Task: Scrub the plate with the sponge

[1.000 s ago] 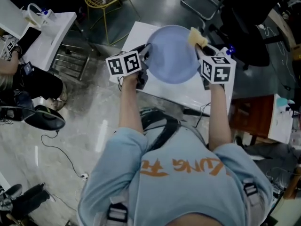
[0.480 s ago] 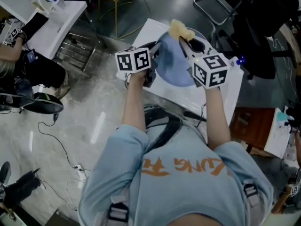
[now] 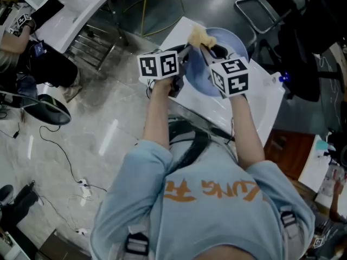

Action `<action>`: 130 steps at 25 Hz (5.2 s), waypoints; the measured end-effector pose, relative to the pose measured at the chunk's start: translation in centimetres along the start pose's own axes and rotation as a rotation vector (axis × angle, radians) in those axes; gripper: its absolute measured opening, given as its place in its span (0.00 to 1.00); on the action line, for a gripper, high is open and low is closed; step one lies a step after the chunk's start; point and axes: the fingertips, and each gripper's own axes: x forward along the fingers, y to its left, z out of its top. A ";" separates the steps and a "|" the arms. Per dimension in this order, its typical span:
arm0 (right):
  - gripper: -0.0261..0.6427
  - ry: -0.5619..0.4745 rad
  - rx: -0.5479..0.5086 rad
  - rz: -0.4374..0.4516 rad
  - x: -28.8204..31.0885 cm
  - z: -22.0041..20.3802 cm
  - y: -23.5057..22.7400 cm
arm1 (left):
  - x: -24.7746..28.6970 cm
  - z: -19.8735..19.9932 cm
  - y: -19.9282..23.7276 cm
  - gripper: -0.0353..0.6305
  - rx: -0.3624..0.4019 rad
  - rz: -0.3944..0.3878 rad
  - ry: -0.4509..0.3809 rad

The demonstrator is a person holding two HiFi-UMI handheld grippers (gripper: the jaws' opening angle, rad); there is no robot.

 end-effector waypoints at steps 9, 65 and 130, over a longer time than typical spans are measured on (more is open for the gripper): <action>0.12 0.098 0.029 -0.084 -0.9 -4.0 -2.5 | 2.1 -2.6 -0.9 0.11 -0.020 -0.027 0.077; 0.12 0.246 0.152 0.289 1.1 -8.2 5.6 | -2.7 -0.6 5.6 0.12 -0.285 0.125 -0.203; 0.12 0.113 0.238 0.068 -2.5 -10.5 -2.6 | -7.6 -0.7 9.2 0.13 -0.346 0.298 -0.332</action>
